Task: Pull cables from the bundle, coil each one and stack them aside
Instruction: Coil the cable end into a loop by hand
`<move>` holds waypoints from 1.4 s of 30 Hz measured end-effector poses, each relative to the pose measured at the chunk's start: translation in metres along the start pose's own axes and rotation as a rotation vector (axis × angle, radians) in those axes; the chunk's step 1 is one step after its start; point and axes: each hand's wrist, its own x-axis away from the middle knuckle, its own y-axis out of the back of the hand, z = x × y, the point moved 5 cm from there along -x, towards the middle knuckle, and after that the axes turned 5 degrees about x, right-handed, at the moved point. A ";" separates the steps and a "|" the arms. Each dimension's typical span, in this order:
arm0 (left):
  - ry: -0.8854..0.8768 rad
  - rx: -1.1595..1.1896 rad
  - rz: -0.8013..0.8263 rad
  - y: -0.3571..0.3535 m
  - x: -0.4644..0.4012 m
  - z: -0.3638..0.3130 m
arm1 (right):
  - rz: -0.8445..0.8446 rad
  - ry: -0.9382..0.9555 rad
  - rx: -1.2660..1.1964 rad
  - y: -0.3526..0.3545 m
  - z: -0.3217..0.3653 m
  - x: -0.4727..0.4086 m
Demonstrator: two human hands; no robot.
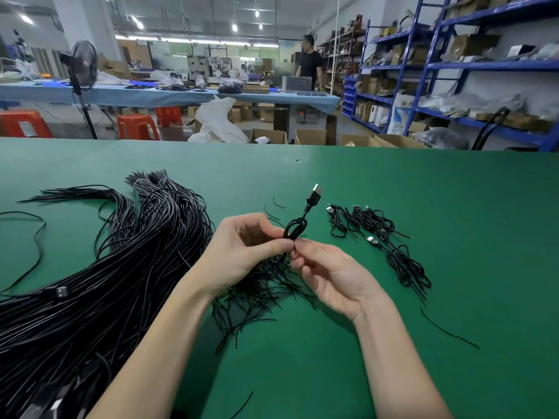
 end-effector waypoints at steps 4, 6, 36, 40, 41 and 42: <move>0.039 -0.025 0.021 0.002 0.000 0.003 | -0.032 0.007 0.153 -0.001 0.006 0.003; 0.055 -0.041 0.010 0.005 0.001 0.005 | -0.061 0.008 0.228 -0.001 0.007 0.002; 0.117 -0.123 -0.046 0.026 0.000 0.010 | -0.130 -0.155 -0.149 -0.021 -0.023 -0.011; 0.095 -0.163 -0.051 0.023 -0.001 0.009 | -0.144 -0.124 -0.130 -0.014 -0.020 -0.012; 0.096 -0.174 -0.053 0.022 -0.002 0.009 | -0.145 -0.114 -0.115 -0.013 -0.020 -0.012; 0.100 -0.188 -0.054 0.022 -0.002 0.009 | -0.149 -0.100 -0.100 -0.012 -0.020 -0.012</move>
